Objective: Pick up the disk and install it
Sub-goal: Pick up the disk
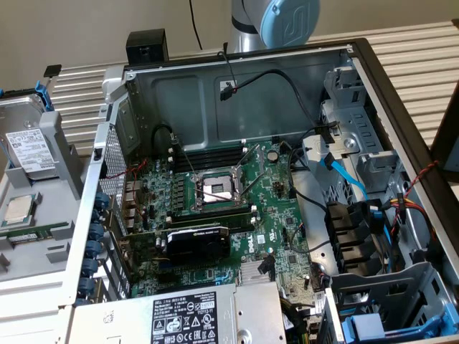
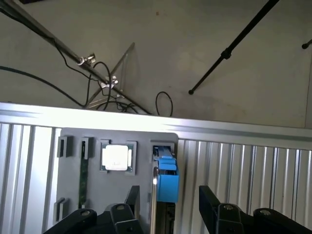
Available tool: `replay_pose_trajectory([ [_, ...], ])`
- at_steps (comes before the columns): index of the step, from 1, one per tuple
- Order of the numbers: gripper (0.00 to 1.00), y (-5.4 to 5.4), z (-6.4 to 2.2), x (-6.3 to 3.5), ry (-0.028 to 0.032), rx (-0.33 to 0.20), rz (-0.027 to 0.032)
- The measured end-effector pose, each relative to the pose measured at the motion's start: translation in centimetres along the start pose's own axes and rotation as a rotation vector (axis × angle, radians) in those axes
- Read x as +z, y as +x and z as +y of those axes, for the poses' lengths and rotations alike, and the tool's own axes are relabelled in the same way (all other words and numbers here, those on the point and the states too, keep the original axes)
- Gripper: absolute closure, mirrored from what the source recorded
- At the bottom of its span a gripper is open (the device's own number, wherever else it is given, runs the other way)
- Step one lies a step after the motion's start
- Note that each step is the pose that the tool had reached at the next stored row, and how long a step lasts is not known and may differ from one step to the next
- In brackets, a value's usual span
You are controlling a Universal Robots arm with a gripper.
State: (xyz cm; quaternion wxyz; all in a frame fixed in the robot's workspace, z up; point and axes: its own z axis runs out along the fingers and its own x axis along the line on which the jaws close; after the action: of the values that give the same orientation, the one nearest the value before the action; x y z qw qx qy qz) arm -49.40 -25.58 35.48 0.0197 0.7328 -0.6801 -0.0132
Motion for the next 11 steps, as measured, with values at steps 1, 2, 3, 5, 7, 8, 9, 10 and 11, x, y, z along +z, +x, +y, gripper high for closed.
replay_pose_trajectory([
  [1, 0.40, 0.0, 0.00, 0.13, 0.0009, -0.001, -0.0001],
  [2, 0.40, 0.1, -0.01, 0.28, 0.0018, -0.001, 0.0001],
  [3, 0.40, 0.1, -0.01, 0.42, 0.0034, -0.002, 0.0002],
  [5, 0.40, 0.1, -0.02, 0.66, 0.0074, -0.004, 0.0006],
  [7, 0.40, 0.2, -0.03, 0.94, 0.0096, -0.005, 0.0008],
  [8, 0.40, 0.2, -0.03, 1.09, 0.0098, -0.006, 0.0009],
  [9, 0.40, 0.2, -0.04, 1.22, 0.0099, -0.007, 0.0010],
  [10, 0.40, 0.2, -0.06, 1.33, 0.0099, -0.008, 0.0010],
  [11, 0.40, 0.2, -0.07, 1.44, 0.0099, -0.009, 0.0010],
])
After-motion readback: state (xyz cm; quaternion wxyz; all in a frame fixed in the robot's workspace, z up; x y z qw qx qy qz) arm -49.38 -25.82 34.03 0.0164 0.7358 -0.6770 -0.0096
